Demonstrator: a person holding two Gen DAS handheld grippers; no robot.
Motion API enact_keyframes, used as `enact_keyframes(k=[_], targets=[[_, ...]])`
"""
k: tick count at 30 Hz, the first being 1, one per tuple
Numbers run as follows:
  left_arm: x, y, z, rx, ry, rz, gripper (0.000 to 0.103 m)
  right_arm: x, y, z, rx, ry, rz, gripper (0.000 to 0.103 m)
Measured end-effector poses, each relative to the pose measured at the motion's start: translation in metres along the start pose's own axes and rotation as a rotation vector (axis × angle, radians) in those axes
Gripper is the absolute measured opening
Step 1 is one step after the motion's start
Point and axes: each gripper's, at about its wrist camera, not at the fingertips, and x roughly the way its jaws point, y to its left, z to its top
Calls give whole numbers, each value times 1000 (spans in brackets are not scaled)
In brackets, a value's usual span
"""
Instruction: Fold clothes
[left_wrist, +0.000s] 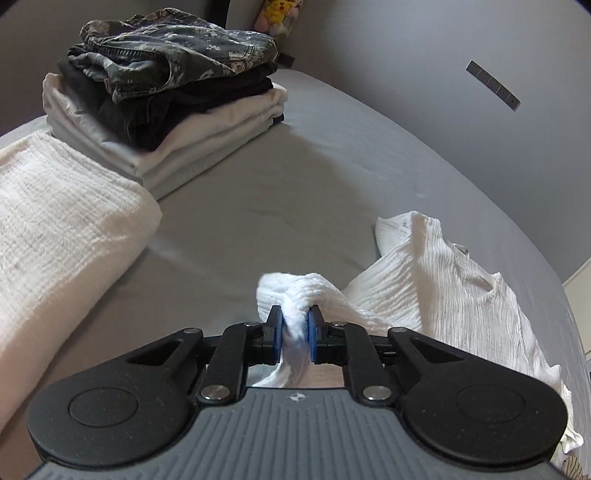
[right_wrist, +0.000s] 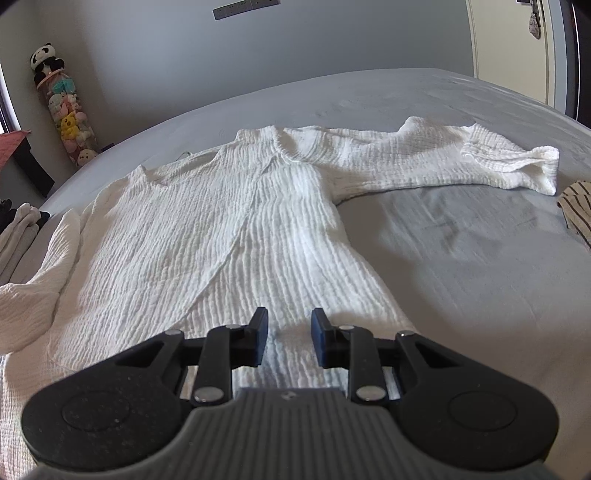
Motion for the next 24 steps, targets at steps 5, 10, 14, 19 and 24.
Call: enact_keyframes(k=[5, 10, 14, 19, 24], targets=[[12, 3, 7, 16, -21, 51, 14, -3, -3, 2, 14, -20, -7, 29], [14, 8, 26, -30, -35, 61, 14, -2, -2, 3, -10, -56, -41, 31], [1, -5, 53, 28, -107, 92, 14, 3, -4, 4, -11, -55, -33, 31], [-14, -19, 99, 129, -214, 201, 14, 4, -7, 6, 22, -56, -8, 32], [-7, -22, 129, 269, -253, 380, 14, 5, -10, 8, 49, -55, 4, 33]])
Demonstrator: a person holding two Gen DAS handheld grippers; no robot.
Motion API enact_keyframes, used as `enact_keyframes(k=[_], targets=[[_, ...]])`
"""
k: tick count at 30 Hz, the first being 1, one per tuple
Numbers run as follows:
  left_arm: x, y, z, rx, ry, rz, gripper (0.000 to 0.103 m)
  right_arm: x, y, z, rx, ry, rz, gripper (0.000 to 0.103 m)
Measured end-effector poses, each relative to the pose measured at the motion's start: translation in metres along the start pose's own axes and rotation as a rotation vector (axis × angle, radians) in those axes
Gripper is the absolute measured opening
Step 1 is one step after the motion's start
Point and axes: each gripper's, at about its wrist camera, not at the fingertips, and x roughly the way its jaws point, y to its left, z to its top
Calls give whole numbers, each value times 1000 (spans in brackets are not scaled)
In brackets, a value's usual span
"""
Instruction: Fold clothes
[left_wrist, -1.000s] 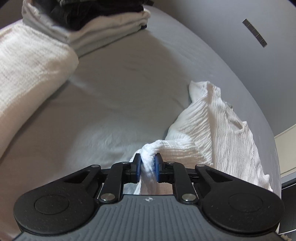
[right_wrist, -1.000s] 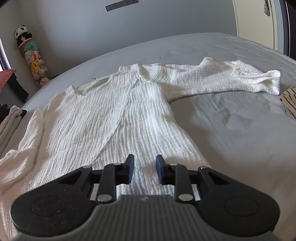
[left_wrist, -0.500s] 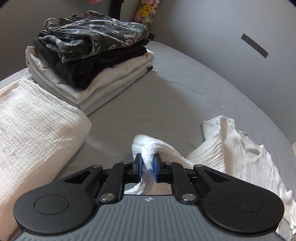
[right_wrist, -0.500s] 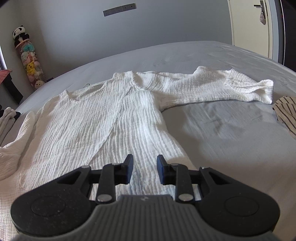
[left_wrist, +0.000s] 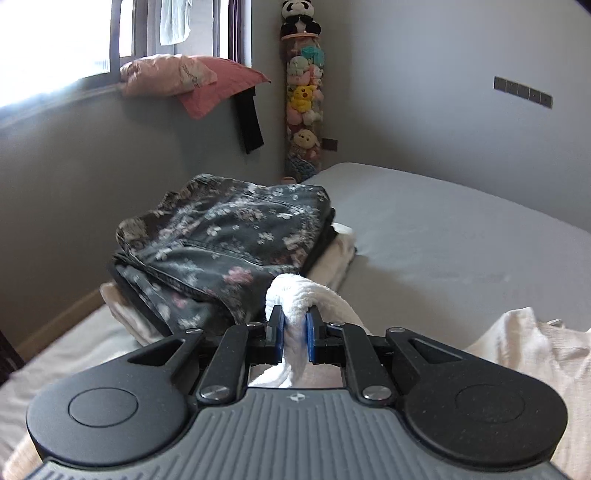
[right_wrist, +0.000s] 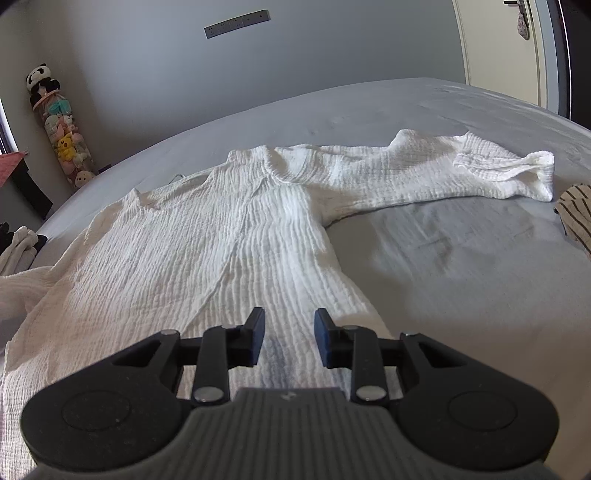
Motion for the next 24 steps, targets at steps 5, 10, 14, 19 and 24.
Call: enact_keyframes(k=[5, 10, 14, 19, 24], targets=[[29, -2, -9, 148, 3, 122, 14, 1, -5, 2, 36, 6, -1, 35], [51, -9, -19, 222, 23, 135, 20, 0, -8, 4, 55, 7, 2, 38], [43, -18, -26, 264, 4, 91, 35, 2, -12, 10, 67, -8, -11, 43], [23, -35, -28, 302, -80, -10, 49, 13, -26, 26, 143, -33, -40, 45], [42, -78, -26, 358, -19, -154, 56, 32, -38, 41, 180, -40, -74, 48]])
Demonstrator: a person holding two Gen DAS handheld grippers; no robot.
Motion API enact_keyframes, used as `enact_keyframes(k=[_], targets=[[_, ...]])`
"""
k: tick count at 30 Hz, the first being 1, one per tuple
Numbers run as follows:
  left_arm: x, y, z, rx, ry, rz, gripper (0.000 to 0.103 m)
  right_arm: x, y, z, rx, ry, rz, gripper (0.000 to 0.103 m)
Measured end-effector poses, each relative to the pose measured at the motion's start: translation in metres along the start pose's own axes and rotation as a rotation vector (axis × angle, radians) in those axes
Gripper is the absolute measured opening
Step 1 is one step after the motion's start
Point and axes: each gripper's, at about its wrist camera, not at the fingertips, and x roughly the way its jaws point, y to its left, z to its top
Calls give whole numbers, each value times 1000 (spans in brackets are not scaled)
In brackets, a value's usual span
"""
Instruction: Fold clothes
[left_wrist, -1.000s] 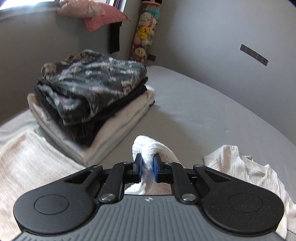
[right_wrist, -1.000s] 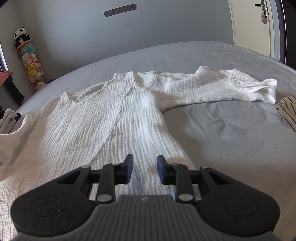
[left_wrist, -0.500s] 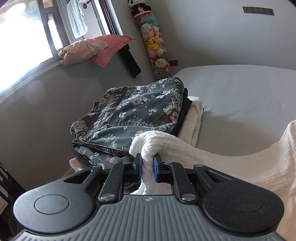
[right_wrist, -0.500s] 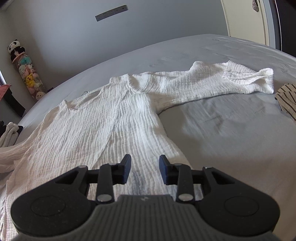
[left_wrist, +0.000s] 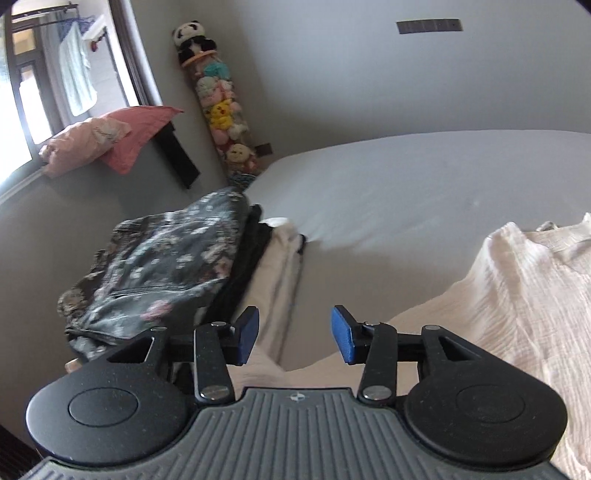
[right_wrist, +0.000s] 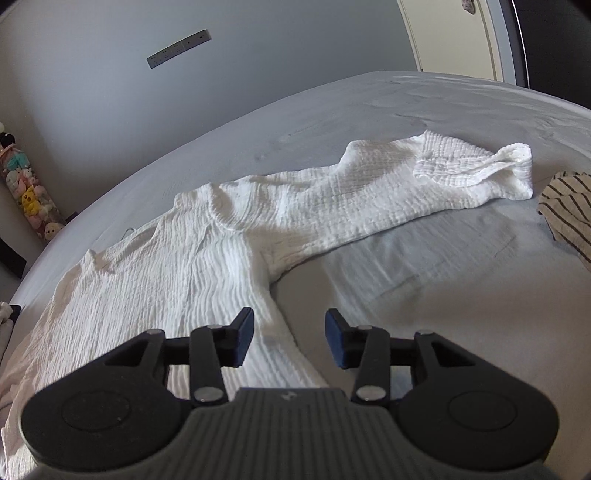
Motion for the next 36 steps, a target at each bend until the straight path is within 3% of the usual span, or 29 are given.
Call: enact_keyframes(k=[8, 14, 15, 16, 19, 23, 25, 30, 34, 36], targets=[[93, -57, -2, -21, 164, -129, 56, 45, -43, 29, 219, -30, -37, 51], [140, -74, -9, -86, 249, -176, 55, 63, -70, 43, 387, -57, 23, 53], [142, -76, -10, -87, 245, -184, 52, 67, -73, 45, 405, -65, 27, 52], [142, -78, -11, -88, 236, -194, 40, 70, -76, 47, 417, -73, 23, 45], [140, -87, -11, -68, 212, -222, 3, 76, -79, 50, 403, -78, -16, 6], [139, -101, -12, 15, 193, -108, 2, 62, -83, 53, 338, -167, -132, 5], [145, -99, -11, 17, 199, -43, 2, 58, -89, 57, 350, -178, -143, 5], [140, -96, -7, 10, 199, -34, 3, 61, -94, 53, 388, -132, -134, 8], [120, -83, -1, -33, 181, -61, 14, 53, -95, 56, 460, -124, -118, 29], [103, -72, -2, -68, 185, -61, 15, 49, -92, 57, 460, -114, -116, 32]])
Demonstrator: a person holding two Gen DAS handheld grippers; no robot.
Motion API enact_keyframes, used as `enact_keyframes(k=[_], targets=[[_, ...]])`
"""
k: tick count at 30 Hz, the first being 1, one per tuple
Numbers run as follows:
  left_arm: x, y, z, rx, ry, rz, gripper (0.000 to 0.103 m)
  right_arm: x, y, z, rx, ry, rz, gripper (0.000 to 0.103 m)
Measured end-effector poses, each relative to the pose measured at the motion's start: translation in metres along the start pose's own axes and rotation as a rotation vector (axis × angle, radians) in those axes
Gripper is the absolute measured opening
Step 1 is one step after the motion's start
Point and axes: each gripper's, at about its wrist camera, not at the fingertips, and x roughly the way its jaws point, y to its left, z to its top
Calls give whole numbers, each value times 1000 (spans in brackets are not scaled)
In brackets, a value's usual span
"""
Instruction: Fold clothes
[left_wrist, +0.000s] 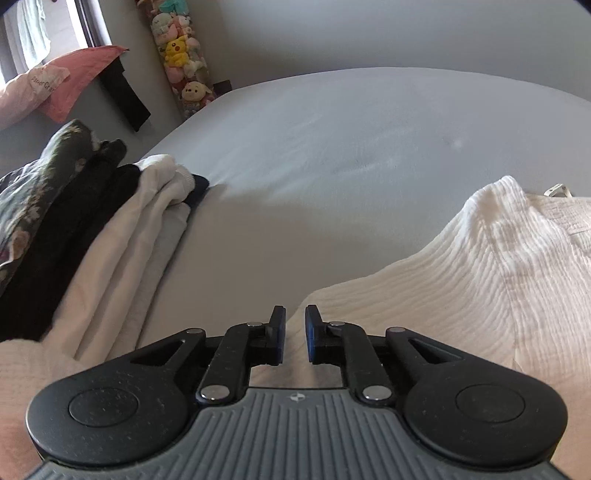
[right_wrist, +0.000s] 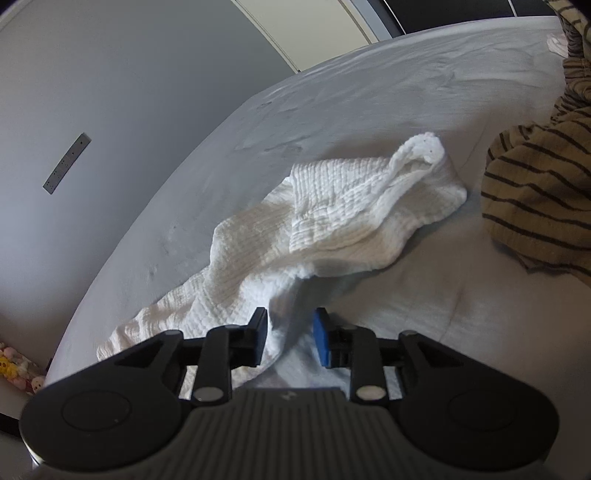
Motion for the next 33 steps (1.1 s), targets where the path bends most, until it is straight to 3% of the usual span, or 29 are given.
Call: enact_keyframes(k=[5, 10, 13, 18, 21, 23, 24, 26, 28, 31, 33], targets=[[-59, 25, -31, -111, 21, -51, 21, -8, 6, -9, -53, 78, -3, 32], [-119, 31, -87, -220, 73, -66, 26, -29, 4, -18, -91, 235, 14, 32], [-140, 32, -124, -263, 137, -72, 27, -52, -7, -29, -128, 344, 32, 32], [-162, 31, -170, -306, 248, -99, 27, -105, -32, -49, -126, 438, 51, 32], [-176, 26, -182, -309, 263, -115, 28, -124, -40, -56, -128, 496, 33, 32], [-184, 22, -187, -306, 274, -153, 34, -133, -43, -61, -140, 533, 20, 32], [-187, 19, -192, -301, 290, -179, 39, -138, -45, -63, -137, 545, 16, 33], [-189, 17, -202, -289, 341, -216, 45, -143, -49, -61, -106, 547, 17, 46], [-192, 17, -211, -284, 387, -245, 51, -148, -53, -59, -73, 544, 13, 51], [-194, 23, -215, -304, 410, -236, 59, -159, -61, -57, -3, 535, 2, 51], [-190, 24, -219, -315, 461, -204, 59, -164, -67, -55, 33, 534, -24, 54]])
